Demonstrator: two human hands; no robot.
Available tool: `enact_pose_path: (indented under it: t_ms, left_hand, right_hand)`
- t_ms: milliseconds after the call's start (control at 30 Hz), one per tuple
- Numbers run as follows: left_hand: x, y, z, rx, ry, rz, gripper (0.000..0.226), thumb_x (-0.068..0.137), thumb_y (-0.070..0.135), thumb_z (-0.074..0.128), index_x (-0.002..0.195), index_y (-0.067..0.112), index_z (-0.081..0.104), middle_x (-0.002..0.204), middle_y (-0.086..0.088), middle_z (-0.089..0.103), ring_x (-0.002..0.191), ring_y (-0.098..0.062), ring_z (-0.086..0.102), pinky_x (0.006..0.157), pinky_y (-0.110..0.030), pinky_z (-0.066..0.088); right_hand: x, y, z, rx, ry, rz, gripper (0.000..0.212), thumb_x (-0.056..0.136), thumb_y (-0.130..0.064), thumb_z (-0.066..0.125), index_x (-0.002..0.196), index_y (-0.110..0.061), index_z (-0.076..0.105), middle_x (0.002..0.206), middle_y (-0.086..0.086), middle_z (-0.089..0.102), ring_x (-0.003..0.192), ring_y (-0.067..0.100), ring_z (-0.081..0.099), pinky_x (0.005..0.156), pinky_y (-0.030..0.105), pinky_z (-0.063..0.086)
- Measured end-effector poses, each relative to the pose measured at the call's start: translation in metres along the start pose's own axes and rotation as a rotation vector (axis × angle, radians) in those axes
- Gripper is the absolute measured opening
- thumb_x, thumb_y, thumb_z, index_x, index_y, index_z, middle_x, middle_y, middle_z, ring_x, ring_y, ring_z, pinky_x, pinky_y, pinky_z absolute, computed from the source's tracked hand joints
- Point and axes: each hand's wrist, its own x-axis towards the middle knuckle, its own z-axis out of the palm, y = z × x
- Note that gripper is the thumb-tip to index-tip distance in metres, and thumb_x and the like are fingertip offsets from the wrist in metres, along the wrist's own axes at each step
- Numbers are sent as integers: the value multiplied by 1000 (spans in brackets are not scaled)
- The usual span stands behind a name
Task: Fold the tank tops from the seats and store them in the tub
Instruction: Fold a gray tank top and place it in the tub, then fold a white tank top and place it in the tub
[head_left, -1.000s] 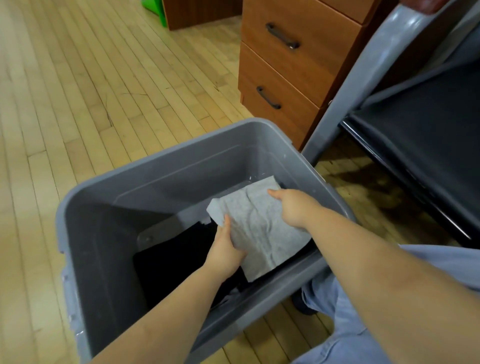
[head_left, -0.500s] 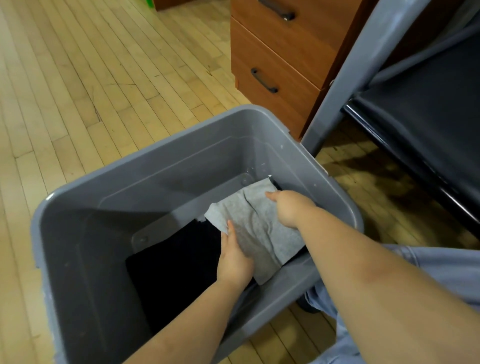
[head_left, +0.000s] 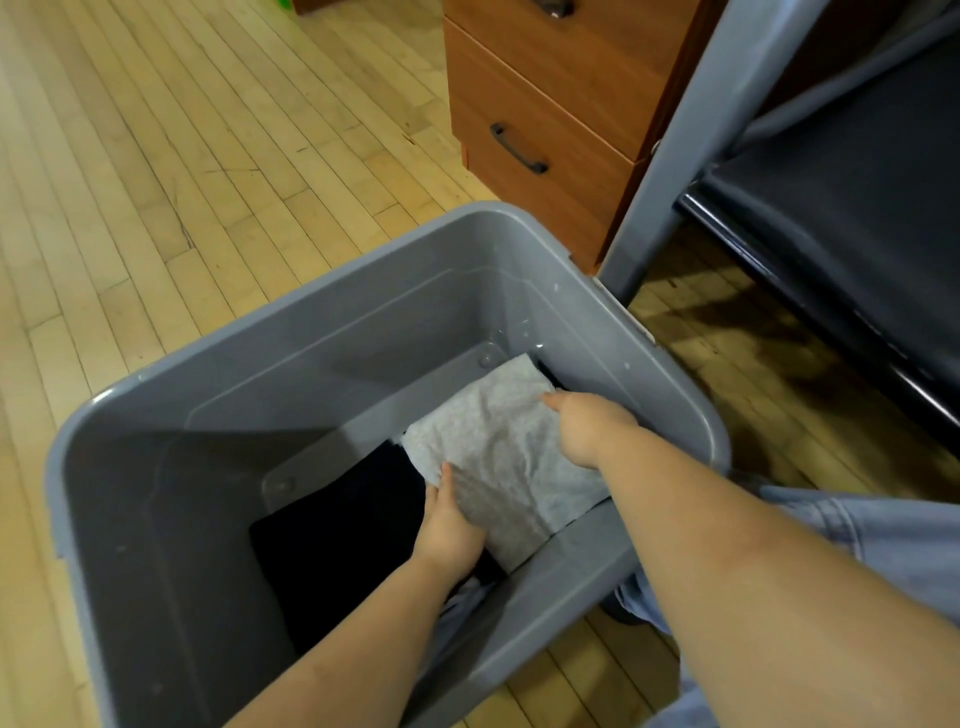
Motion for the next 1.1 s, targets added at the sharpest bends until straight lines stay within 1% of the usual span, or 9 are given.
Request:
enact_pose_path:
  t_ms: [67,100,200,300,400,467,600,900,1100]
  left_hand:
    - [1,3,-1,63,3,-56,89,87,5,57,155,26,3,161,-2,-9,140,-28,29,94,-17,45]
    - [0,7,-3,122,7,-90,87,88,8,57,154,29,4,161,-2,-15,142,-32,25,98,-26,44]
    - [-6,21,-5,332,76,-97,85,89,17,56,154,30,3,159,-5,-21,148,-32,-6,111,-37,27]
    - [-11,33,-6,487,128,3,84,88,22,56,154,26,4,160,-8,-18,148,-29,-12,119,-45,14]
    - [-16,48,-10,586,139,106,78,91,27,54,154,22,9,162,-9,-5,149,-29,-2,120,-43,13]
    - [-22,62,-12,617,131,174,72,92,30,54,153,21,16,160,-7,17,146,-26,18,117,-39,21]
    - [-36,94,-21,605,123,275,57,94,32,54,147,23,34,143,1,48,123,-18,51,91,-27,44]
    - [-100,185,-35,784,238,555,38,92,31,53,130,26,53,122,2,62,111,-19,58,85,-32,50]
    - [-165,258,7,819,244,790,33,93,30,54,126,27,56,119,2,63,109,-21,59,86,-35,51]
  right_hand:
    - [-2,4,0,-18,3,4,73,93,2,37,154,-26,10,160,0,17,136,30,37,105,43,42]
    - [-2,5,0,-25,1,3,71,93,0,38,154,-25,11,159,1,20,135,30,38,105,43,42]
    - [-5,8,2,-50,9,-4,66,92,-6,42,152,-22,21,153,5,29,128,32,43,99,44,45]
    - [-13,8,3,-70,38,-15,60,92,-8,45,148,-20,29,145,8,37,122,33,48,95,44,48]
    - [-23,7,-1,-83,76,-42,55,91,-7,48,143,-19,36,136,10,44,117,32,50,93,44,49]
    - [-32,6,-5,-98,89,-72,47,92,-8,48,137,-17,42,131,11,47,115,32,51,93,44,49]
    - [-60,4,-22,-114,124,-100,43,92,-5,46,133,-16,49,128,12,53,114,30,53,87,37,47]
    - [-153,33,-89,-145,341,-269,30,90,-16,57,120,-19,54,115,4,58,105,26,56,83,38,51]
    - [-244,111,-102,-41,583,-182,26,88,-24,61,114,-24,55,113,-2,57,103,23,55,82,36,48]
